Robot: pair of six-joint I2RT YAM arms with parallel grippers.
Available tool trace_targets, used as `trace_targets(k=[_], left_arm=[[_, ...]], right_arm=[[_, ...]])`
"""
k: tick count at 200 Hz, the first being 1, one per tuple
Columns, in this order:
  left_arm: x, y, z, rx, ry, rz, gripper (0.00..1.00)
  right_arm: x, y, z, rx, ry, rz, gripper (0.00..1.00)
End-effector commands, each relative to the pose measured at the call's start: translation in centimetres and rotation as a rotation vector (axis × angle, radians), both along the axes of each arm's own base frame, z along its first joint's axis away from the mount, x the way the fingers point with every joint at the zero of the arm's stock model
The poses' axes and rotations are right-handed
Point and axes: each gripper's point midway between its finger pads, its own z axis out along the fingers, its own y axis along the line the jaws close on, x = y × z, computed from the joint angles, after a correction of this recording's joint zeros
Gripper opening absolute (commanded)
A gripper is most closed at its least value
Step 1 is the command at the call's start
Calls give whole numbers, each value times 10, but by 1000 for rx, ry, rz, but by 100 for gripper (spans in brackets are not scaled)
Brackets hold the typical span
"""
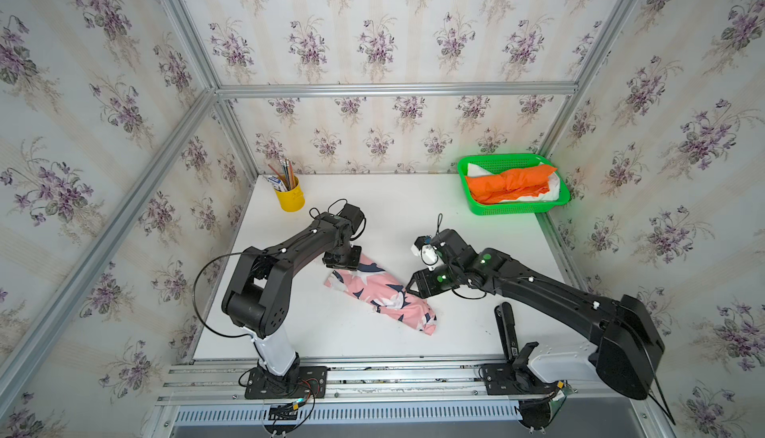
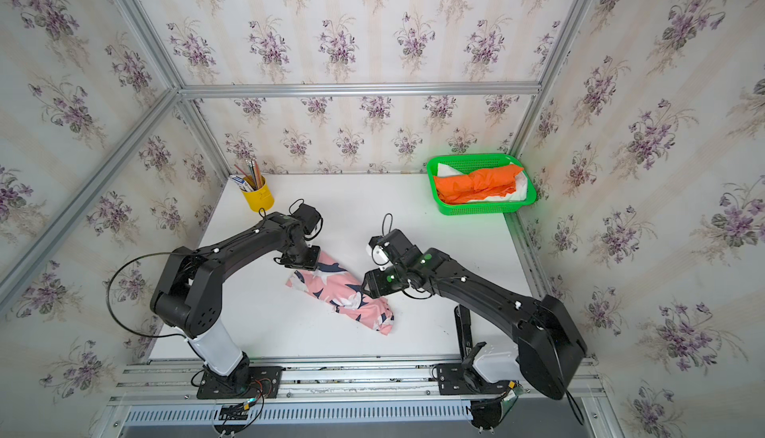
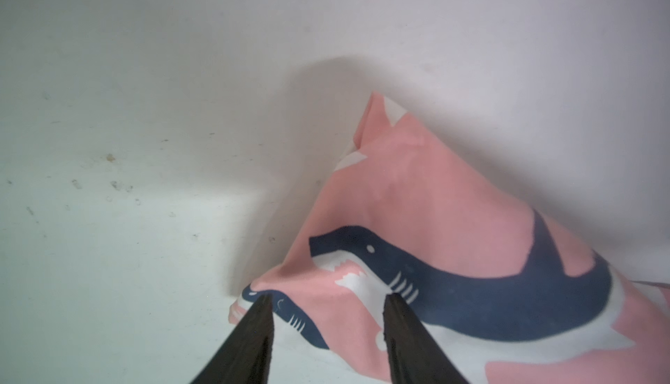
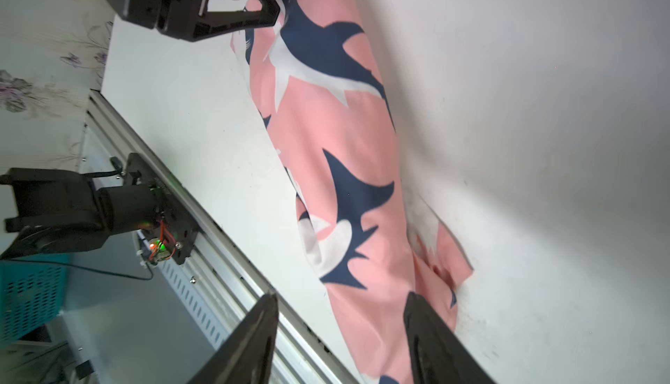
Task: Roll up the shorts
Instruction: Pick up the shorts from the center of the board.
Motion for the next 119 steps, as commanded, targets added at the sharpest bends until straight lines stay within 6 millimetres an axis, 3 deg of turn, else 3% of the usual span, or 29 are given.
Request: trace_targets(k=[1,20,36,58,103,119], left_arm=[[-3,12,22,44,-37,8,59],[-6,26,41,51,-79,42,61],[-14,38,52,40,-94,75,62],[-29,52,65,11,-125,110,62],[-56,70,98,-37,-217,140,65],[-63,75,102,-43,-227,142,66]], right_arm=[[3,6,-14,-168,-45,113,73],[6,28,-25,-181,-21,191,84],[6,44,-37,-175,14,248,100],[6,59,-55,-192,50,305,100],[2,71,-99,-237,134,339,98],[-1,73,-111,-241,167,340,87]])
